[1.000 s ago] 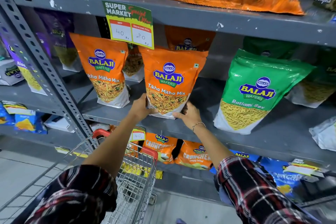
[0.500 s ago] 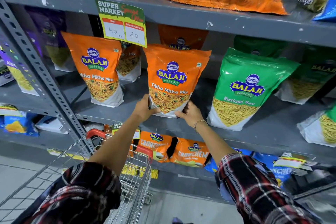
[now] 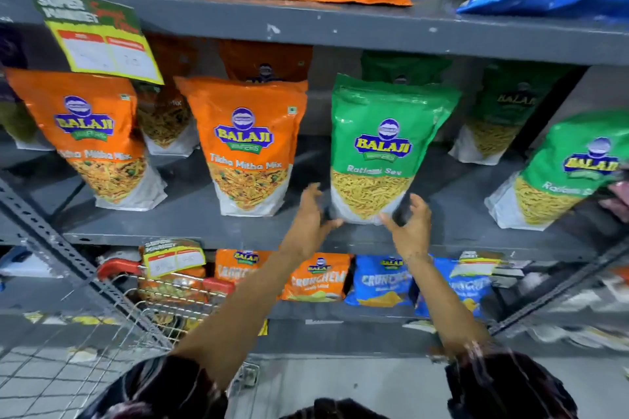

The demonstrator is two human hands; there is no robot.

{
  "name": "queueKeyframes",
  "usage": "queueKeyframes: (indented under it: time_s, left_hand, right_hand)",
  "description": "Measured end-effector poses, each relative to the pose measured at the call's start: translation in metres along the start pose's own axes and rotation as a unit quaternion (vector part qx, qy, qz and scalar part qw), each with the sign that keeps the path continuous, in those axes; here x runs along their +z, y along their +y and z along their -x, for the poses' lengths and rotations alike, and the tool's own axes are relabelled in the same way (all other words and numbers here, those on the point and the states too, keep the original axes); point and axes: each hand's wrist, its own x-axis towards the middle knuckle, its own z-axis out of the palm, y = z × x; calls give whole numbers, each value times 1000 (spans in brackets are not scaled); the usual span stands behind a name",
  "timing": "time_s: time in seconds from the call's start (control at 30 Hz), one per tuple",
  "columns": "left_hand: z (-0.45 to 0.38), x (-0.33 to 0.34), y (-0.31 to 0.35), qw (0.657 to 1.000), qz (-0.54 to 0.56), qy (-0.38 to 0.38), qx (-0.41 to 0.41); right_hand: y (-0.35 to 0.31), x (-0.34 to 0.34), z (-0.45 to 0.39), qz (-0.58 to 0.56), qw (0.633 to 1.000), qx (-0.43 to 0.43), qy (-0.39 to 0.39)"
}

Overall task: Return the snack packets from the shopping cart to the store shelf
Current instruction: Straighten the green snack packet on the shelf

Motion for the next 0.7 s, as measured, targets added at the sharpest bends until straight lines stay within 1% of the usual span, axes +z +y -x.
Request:
queueKeyframes:
  time_s: [0.03,0.07,0.1,0.13,0.17,0.23,0.3,0.4,0.5,0.7]
  left_hand:
    - [-10,8,2,1000,12,15,-11]
    - [-19,12,3,999,-23,19,-17]
    - [-26,15,2,996,-92,5,-10]
    - [-31,15,1,984,-176,-7,-5]
    - [-34,15,-1,971,-241,-3,3]
    - [-39,15,-7,955,-295,21,15]
    - [-44,17,-9,948,-315,42,18]
    - [-48,28,-5,939,-338,58,17]
    - [-49,50,-1,941,-334,52,17]
    - [-52,89,2,954,-298,35,15]
  right_hand:
    - [4,-7,-11,-2,997,-10,-77]
    - [6,-12,-20,-7,989,-6,-146]
    - [9,-15,-27,5,980,-1,-199]
    - [11,-16,-33,32,973,3,-229]
    - [13,-17,-36,59,969,2,-240]
    - [17,-15,-40,68,972,-5,-226]
    - [17,-15,-42,57,976,-14,-211]
    - [19,-24,-47,39,976,-12,-212]
    - [28,-43,-55,46,977,-20,-205]
    - [41,-75,-68,30,981,3,-193]
